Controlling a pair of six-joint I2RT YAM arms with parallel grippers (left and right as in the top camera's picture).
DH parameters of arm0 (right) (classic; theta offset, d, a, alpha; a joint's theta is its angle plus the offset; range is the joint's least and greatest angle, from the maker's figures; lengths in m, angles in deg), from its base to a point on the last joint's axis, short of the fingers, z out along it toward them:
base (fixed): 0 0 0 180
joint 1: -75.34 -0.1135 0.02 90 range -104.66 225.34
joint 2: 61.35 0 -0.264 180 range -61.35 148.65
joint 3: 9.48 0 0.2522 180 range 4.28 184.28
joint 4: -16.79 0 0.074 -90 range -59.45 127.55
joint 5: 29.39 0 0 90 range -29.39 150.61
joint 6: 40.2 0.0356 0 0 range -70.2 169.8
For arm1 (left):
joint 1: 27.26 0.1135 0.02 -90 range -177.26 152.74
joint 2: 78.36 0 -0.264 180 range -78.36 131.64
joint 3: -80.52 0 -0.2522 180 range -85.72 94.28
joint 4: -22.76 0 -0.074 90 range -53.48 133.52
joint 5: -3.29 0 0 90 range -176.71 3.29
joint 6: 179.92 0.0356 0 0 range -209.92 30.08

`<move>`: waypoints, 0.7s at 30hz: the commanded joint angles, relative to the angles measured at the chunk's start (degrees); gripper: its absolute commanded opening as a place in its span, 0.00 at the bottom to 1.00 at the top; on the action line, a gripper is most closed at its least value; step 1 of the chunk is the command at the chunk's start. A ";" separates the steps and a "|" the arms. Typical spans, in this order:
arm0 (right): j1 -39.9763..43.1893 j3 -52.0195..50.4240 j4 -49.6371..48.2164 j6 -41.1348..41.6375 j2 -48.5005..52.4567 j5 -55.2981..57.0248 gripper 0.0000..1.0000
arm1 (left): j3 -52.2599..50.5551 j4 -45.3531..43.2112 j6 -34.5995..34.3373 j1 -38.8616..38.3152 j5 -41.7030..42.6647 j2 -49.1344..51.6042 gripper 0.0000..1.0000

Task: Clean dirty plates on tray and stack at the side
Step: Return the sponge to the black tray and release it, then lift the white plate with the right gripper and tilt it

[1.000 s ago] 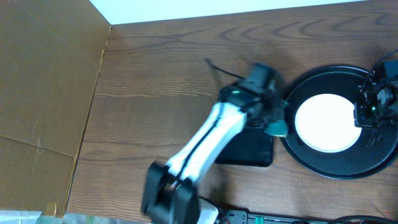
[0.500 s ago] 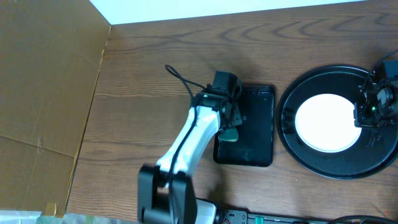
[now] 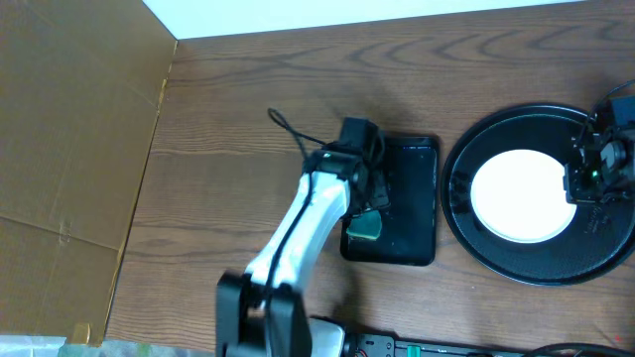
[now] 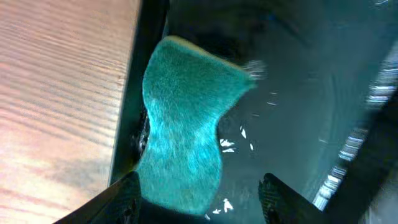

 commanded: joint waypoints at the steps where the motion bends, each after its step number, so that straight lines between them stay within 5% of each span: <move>1: -0.33 -1.31 -0.31 0.28 1.46 2.43 0.15 | 3.80 1.57 0.07 0.20 1.46 -7.63 0.65; 5: -0.33 -1.31 -0.63 0.26 1.46 1.25 0.01 | 4.02 2.82 0.09 0.20 1.38 -17.40 0.72; 11: -0.20 -1.22 -1.29 -2.34 0.26 -9.14 0.01 | 4.00 2.95 0.09 0.20 1.18 -28.96 0.79; 21: -0.33 -0.79 -1.05 -2.32 -10.21 -9.18 0.01 | 4.00 3.15 0.07 0.20 1.18 -34.53 0.79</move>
